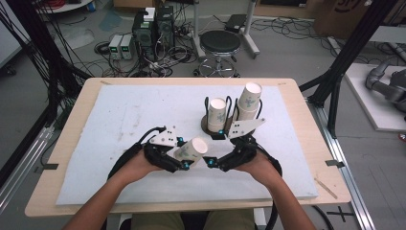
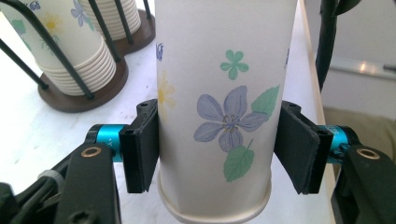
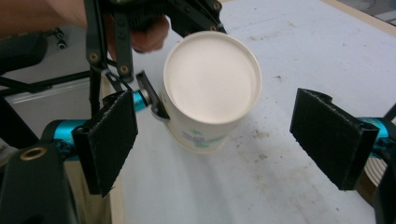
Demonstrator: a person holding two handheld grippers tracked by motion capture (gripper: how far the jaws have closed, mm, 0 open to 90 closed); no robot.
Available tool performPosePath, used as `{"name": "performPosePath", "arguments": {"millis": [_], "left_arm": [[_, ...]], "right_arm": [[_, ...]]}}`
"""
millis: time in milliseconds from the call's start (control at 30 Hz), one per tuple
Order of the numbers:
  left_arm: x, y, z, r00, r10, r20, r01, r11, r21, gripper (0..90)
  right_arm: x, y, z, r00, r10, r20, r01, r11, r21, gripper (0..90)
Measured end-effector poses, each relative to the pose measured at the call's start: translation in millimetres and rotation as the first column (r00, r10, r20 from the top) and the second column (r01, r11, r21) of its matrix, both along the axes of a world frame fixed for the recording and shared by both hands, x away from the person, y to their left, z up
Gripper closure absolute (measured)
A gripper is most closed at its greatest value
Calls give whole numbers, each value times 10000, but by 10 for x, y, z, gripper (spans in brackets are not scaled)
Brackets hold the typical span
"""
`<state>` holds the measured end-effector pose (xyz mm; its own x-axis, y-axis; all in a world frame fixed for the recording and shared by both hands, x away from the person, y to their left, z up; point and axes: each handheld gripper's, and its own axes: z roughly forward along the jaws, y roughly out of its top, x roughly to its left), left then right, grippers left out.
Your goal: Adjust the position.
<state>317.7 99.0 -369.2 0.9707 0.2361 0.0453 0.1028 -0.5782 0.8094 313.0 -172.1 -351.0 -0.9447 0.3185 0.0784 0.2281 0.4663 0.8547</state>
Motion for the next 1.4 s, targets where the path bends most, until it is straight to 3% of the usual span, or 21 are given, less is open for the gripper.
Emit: {"name": "performPosePath", "arguments": {"millis": [133,233,300,333,500,533,700,833,967,1000,1233,1300,1400], "left_arm": [[16,-26,112,9998,-208,42,205,9981,581,363],[24,-56,183,9991,-431,51,423,9938,1030,362],[39,-88,247,9978,-655,9,647,9871,1463,362],[39,-88,247,9978,-655,9,647,9871,1463,362],[41,-186,314,9935,-1139,-32,1111,9621,2491,363],[41,-186,314,9935,-1139,-32,1111,9621,2491,363],[41,-255,303,9888,-1487,-117,1447,9377,3159,365],[37,-284,290,9877,-1552,-210,1537,9342,3221,365],[35,-302,269,9854,-1683,-269,1674,9251,3408,365],[33,-308,264,9848,-1710,-290,1705,9239,3426,365],[34,-322,251,9843,-1736,-317,1740,9244,3394,357],[38,-318,239,9846,-1717,-337,1732,9286,3281,348],[46,-280,210,9861,-1615,-395,1662,9480,2713,288]], "right_arm": [[-8,-9,-25,9996,-77,276,89,9991,-410,154],[-10,-1,-38,9996,-57,284,69,9992,-403,154],[-14,7,-56,9996,9,293,3,9992,-399,153],[-14,7,-56,9996,9,293,3,9992,-399,153],[-16,42,-78,9990,320,315,-299,9973,-669,154],[-16,42,-78,9990,320,315,-299,9973,-669,154],[-10,103,-73,9965,728,414,-690,9938,-869,156],[-4,153,-66,9944,952,452,-902,9905,-1035,158],[20,233,-62,9912,1262,404,-1200,9842,-1304,176],[38,267,-63,9897,1391,346,-1325,9799,-1493,222],[88,296,-83,9859,1669,82,-1633,9727,-1646,308],[88,296,-82,9823,1871,39,-1838,9687,-1671,357],[93,284,-80,9825,1862,-25,-1842,9699,-1590,355]]}}
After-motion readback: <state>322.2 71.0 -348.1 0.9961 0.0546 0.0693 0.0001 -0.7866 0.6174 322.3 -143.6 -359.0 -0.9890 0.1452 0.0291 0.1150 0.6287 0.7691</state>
